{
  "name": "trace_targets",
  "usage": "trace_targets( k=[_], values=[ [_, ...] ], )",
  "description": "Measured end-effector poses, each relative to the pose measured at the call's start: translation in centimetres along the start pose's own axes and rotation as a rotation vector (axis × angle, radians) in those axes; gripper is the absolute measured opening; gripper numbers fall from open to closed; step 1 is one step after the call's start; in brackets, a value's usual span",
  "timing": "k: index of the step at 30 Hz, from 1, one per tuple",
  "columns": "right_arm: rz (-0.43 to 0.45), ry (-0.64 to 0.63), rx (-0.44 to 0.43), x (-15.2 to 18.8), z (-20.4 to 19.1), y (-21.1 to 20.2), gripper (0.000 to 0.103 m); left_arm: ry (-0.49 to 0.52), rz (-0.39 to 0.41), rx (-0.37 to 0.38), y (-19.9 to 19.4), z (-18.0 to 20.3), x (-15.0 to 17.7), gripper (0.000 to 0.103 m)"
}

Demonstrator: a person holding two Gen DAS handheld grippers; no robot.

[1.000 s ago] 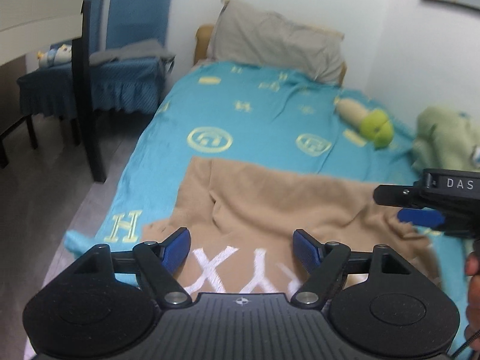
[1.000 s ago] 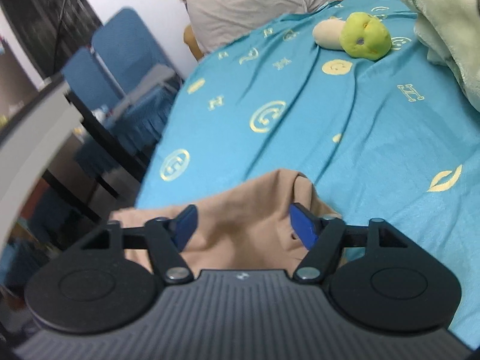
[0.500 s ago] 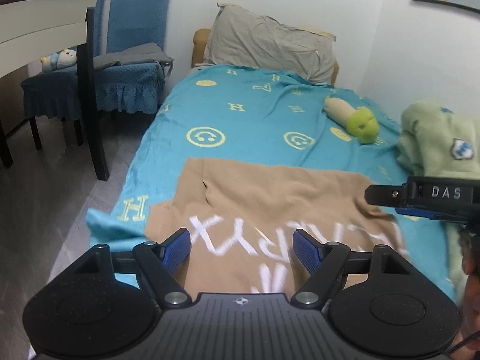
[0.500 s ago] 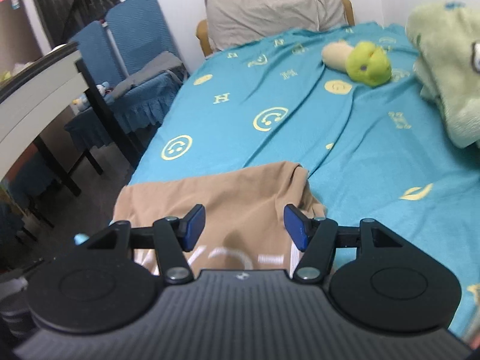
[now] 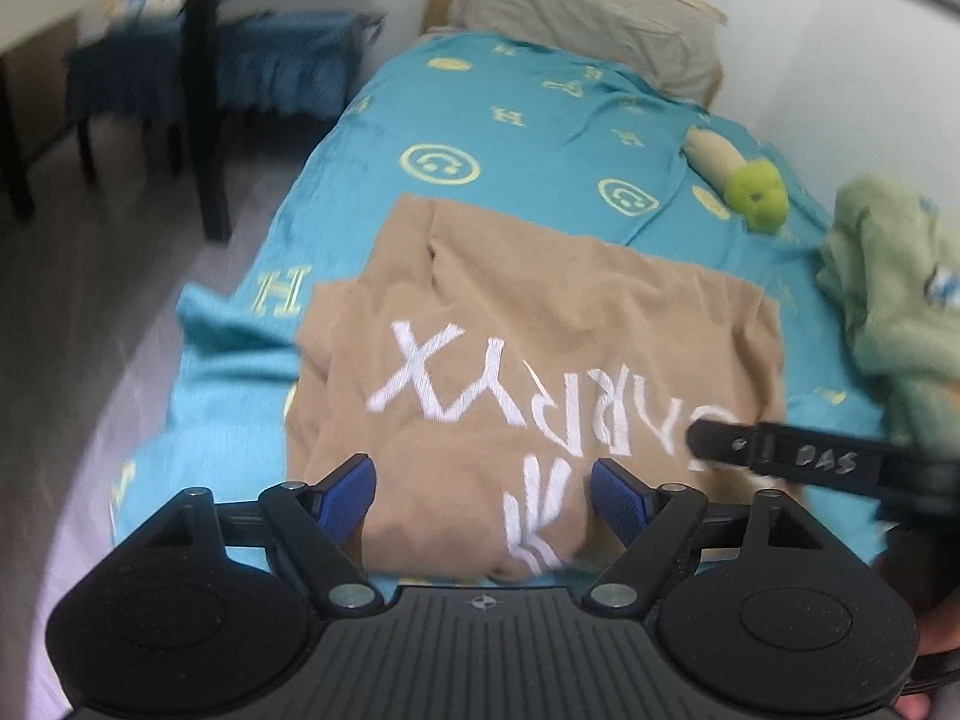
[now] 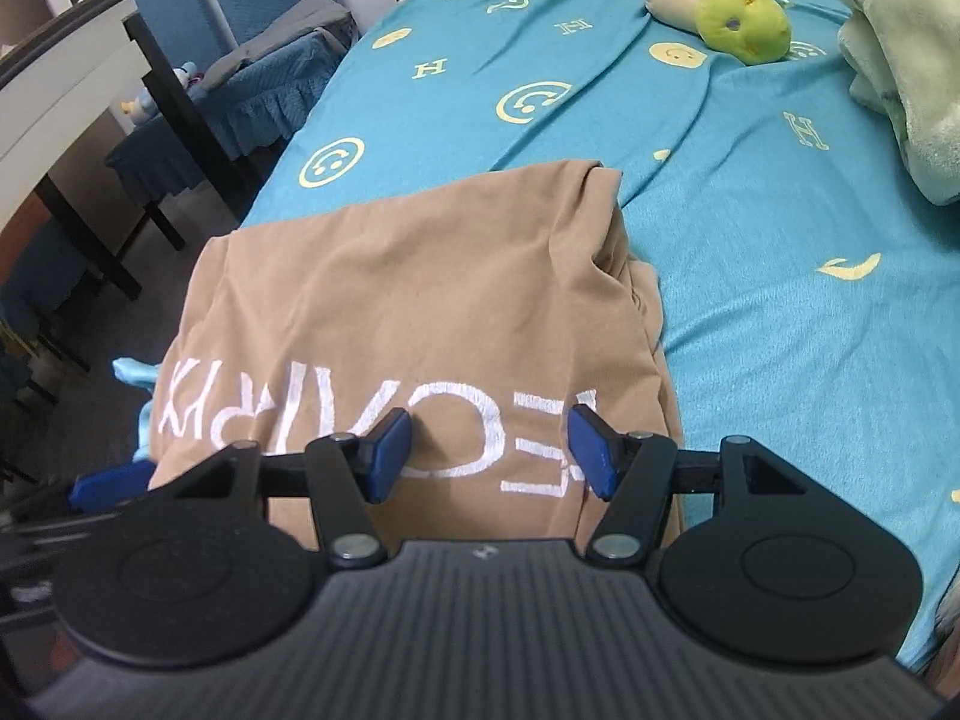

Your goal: Fold clothes

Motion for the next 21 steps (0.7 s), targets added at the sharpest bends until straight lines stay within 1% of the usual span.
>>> trace_targets(
  k=[1, 3, 4, 6, 7, 10, 11, 15, 18, 20, 21],
  values=[
    [-0.002, 0.005, -0.005, 0.0, 0.1, 0.0, 0.061, -0.052, 0.002, 0.003, -0.7, -0.2, 0.1, 0.081],
    [-0.007, 0.019, -0.012, -0.3, 0.4, 0.1, 0.061, -0.196, 0.020, -0.009, -2.3, -1.0, 0.5, 0.084],
    [-0.009, 0.021, -0.012, -0.3, 0.4, 0.1, 0.061, -0.272, 0.030, 0.002, -3.1, -1.5, 0.8, 0.084],
    [-0.012, 0.024, -0.011, -0.5, 0.3, 0.2, 0.061, -0.408, 0.039, 0.058, -4.0, -2.4, 1.4, 0.084],
    [-0.013, 0.025, -0.011, -0.5, 0.3, 0.2, 0.061, -0.454, 0.032, 0.082, -3.9, -2.6, 1.6, 0.084],
    [-0.014, 0.030, -0.013, -0.5, 0.3, 0.1, 0.061, -0.560, -0.033, 0.137, -2.2, -3.1, 2.0, 0.085],
    [-0.015, 0.036, -0.016, -0.5, 0.4, 0.1, 0.061, -0.593, -0.053, 0.143, -1.3, -3.4, 2.1, 0.085],
    [-0.017, 0.056, -0.028, -0.6, 0.7, 0.0, 0.061, -0.692, -0.054, 0.149, 1.7, -4.4, 2.8, 0.082],
    [-0.017, 0.056, -0.027, -0.6, 0.7, 0.0, 0.061, -0.705, 0.037, 0.139, 2.3, -5.2, 2.6, 0.081],
    [-0.016, 0.051, -0.025, -0.5, 0.6, 0.0, 0.061, -0.717, 0.088, 0.163, 2.2, -5.7, 2.7, 0.079],
    [-0.016, 0.050, -0.023, -0.6, 0.6, 0.0, 0.061, -0.719, 0.116, 0.191, 2.0, -5.8, 2.8, 0.078]
  ],
)
Point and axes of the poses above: each gripper's, at about its wrist camera, not at the fingertips, and y roughly the way its jaws point, z to its right, x to its underside, the point moved 1 cm from there along y, roughly the way its jaws point, and after that the axes turned 6 degrees about x, right-handed, at the moved point
